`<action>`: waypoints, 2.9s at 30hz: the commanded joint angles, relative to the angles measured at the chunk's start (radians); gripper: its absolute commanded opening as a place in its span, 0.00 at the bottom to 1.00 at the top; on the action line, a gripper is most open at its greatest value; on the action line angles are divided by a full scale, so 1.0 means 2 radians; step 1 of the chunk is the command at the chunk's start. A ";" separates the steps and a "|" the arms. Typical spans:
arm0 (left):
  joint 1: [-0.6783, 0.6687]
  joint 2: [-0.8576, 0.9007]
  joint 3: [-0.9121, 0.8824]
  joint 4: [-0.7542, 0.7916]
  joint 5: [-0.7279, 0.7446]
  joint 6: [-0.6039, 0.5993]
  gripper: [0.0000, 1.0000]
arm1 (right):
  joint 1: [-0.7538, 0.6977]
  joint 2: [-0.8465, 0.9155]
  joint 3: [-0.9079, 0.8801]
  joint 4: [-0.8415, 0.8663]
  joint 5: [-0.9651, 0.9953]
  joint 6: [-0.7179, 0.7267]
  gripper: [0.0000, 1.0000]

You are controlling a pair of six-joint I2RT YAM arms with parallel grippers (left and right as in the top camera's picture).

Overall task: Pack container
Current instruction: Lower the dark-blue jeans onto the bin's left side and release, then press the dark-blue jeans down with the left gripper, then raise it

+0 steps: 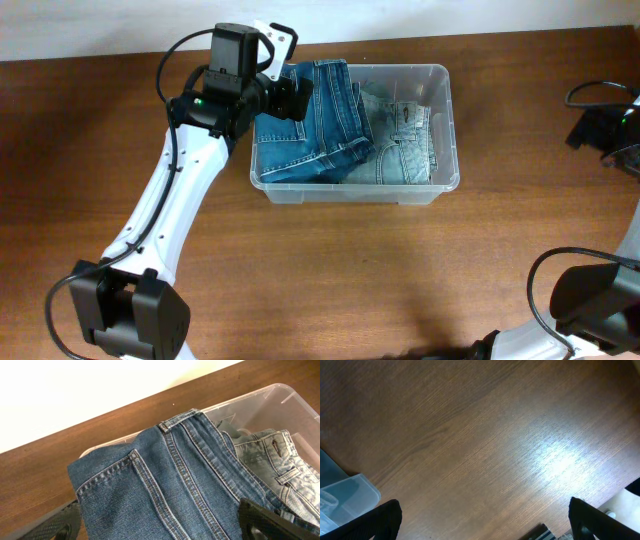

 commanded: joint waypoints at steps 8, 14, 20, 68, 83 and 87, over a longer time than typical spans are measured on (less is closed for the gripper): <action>0.000 0.047 0.005 0.039 -0.004 0.010 0.01 | -0.002 0.000 0.001 0.000 0.004 0.006 0.98; -0.001 0.103 0.005 0.044 -0.004 0.010 0.01 | -0.002 0.000 0.001 0.000 0.004 0.006 0.98; -0.001 0.140 0.005 0.015 0.005 0.009 0.01 | -0.002 0.000 0.001 0.000 0.004 0.006 0.98; 0.000 0.119 0.061 -0.092 -0.156 -0.087 0.01 | -0.002 0.000 0.001 0.000 0.004 0.006 0.98; -0.001 0.146 0.061 -0.097 -0.126 -0.087 0.01 | -0.002 0.000 0.001 0.000 0.004 0.006 0.99; -0.004 0.146 0.061 -0.093 -0.126 -0.087 0.01 | -0.002 0.000 0.001 0.000 0.004 0.006 0.99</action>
